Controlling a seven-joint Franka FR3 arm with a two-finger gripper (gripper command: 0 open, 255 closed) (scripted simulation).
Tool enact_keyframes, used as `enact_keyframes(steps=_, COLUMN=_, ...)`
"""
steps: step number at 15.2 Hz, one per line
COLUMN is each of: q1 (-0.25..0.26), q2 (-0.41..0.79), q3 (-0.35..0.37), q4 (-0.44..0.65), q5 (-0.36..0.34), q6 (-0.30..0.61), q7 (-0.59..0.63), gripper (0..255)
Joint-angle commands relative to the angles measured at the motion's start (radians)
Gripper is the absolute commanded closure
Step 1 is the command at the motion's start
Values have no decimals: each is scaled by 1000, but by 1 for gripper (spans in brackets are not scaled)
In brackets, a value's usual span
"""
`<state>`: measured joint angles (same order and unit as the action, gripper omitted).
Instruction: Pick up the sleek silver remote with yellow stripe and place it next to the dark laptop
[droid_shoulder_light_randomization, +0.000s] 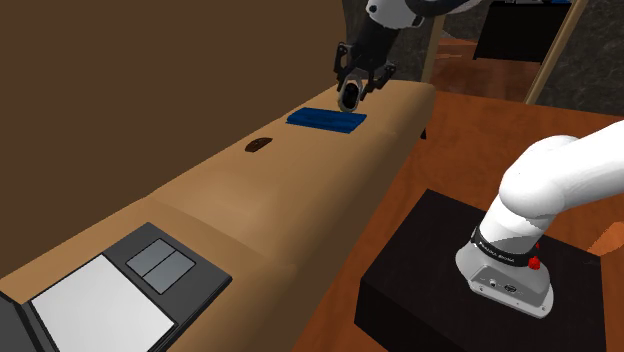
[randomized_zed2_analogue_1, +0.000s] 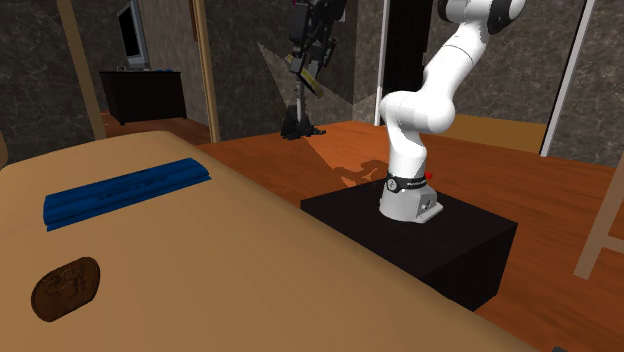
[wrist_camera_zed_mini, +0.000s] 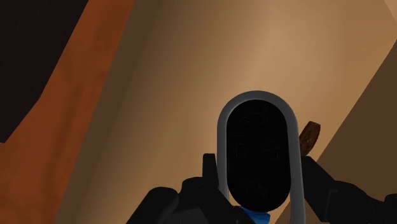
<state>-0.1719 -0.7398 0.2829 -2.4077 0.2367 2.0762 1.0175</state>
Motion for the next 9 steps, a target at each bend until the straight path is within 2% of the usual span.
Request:
enact_keyframes(steps=1, q1=-2, q2=2, q3=-4, q4=26, q5=-4, q6=-25, q7=1, gripper=255)
enact_keyframes(steps=9, q1=-12, q2=23, q3=-17, q4=147, q5=-21, q6=-124, q7=9, gripper=255)
